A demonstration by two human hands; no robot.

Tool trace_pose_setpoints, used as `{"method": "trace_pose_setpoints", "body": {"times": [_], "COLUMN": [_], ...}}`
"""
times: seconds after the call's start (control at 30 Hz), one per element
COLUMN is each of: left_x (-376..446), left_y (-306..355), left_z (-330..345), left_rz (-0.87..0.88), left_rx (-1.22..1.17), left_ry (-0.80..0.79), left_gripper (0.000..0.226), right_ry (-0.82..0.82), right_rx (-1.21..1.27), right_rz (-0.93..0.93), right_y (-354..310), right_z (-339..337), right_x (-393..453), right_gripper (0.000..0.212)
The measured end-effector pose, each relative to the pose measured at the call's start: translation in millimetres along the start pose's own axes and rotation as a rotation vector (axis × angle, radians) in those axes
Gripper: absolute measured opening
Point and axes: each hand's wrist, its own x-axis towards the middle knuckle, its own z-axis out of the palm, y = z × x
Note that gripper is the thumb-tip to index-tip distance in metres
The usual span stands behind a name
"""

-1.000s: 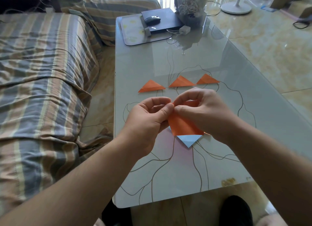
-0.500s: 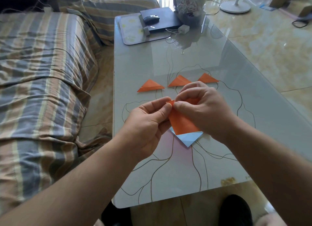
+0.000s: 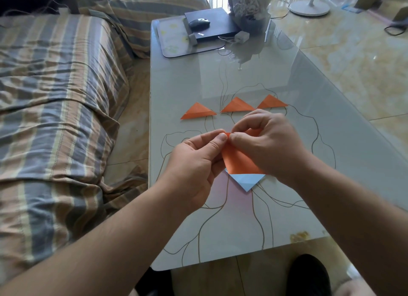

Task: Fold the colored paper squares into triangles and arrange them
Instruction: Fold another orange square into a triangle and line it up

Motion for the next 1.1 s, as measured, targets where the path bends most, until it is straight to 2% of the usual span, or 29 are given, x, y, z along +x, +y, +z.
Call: {"method": "trace_pose_setpoints", "body": {"times": [0.17,0.3,0.53,0.67,0.8,0.93,1.1], "left_x": [0.9,2.5,0.8,2.4,2.3,1.5,0.5], "left_y": [-2.4,-1.1,-1.2,-2.2,-3.1,-3.3,-1.4], "left_z": [-1.7,-2.8,-3.4,-2.7,-3.0,-3.5,-4.4], "left_rz": [0.059,0.065,0.033,0.027,0.061,0.106,0.080], "left_rx": [0.063,0.075,0.076,0.058,0.111,0.181,0.197], "left_ry": [0.024,0.062,0.076,0.106,0.091,0.074,0.067], "left_gripper": [0.009,0.011,0.010,0.015,0.006,0.003,0.005], "right_ry": [-0.028,-0.038,-0.077,-0.094,-0.121,-0.155,-0.237], "right_rx": [-0.036,0.046,0.191,0.192,0.203,0.249,0.231], "right_rz": [-0.004,-0.025,0.087,0.106,0.122,0.179,0.216], "right_y": [-0.5,-0.1,1.5,1.6,0.3,1.5,3.1], "right_z": [-0.6,-1.3,-3.7,0.1,-0.1,-4.6,-7.9], "right_x": [-1.4,-2.8,-1.9,-2.7,-2.4,-0.1,0.4], "right_gripper": [0.010,0.011,0.016,0.009,0.006,0.009,0.013]}}
